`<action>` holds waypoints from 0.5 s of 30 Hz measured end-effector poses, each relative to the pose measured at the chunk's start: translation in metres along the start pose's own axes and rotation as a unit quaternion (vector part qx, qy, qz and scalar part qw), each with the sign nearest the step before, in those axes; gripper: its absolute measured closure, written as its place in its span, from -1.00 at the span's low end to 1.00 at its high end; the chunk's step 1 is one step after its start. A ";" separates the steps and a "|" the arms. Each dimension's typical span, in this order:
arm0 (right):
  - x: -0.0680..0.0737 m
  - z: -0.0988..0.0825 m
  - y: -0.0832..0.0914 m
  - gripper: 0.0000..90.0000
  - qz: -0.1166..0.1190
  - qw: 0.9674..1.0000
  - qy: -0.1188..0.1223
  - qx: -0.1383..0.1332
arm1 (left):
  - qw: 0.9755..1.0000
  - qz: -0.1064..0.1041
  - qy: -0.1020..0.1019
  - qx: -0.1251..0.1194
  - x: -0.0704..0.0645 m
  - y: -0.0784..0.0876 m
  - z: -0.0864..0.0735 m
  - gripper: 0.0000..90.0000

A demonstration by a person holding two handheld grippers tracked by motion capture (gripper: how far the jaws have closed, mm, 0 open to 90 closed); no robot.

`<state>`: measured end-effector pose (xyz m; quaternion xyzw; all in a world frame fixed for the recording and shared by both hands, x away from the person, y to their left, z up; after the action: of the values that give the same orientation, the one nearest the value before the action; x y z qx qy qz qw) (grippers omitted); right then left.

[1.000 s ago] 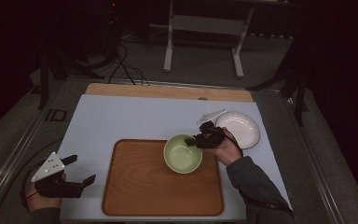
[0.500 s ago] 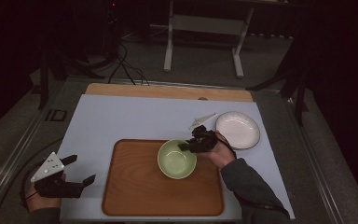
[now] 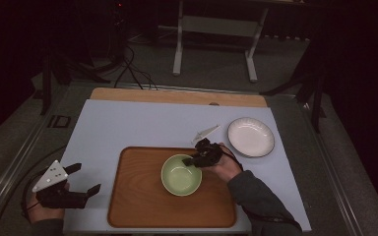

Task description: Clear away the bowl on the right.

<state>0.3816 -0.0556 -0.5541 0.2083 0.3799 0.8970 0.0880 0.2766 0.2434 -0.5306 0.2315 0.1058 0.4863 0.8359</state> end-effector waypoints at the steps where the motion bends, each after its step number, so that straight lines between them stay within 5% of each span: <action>1: 0.000 0.000 -0.001 0.82 0.002 1.000 0.001 0.000 | 1.000 0.000 0.000 -0.001 0.000 0.000 0.000 -0.93; 15: 0.006 -0.002 -0.020 0.83 0.026 1.000 -0.011 0.007 | 1.000 0.000 0.000 -0.002 0.001 0.001 0.000 -0.94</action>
<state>0.3754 -0.0412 -0.5681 0.2285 0.3800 0.8938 0.0671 0.2763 0.2443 -0.5296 0.2296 0.1051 0.4869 0.8362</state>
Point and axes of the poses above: each handheld gripper's, and its own axes: y roughly backward along the jaws, z roughly out of its top, x roughly to its left, the point moved 10 cm from there along -y, roughly forward along the jaws, and after that the axes turned 8 degrees about z, right-handed, at the moved point
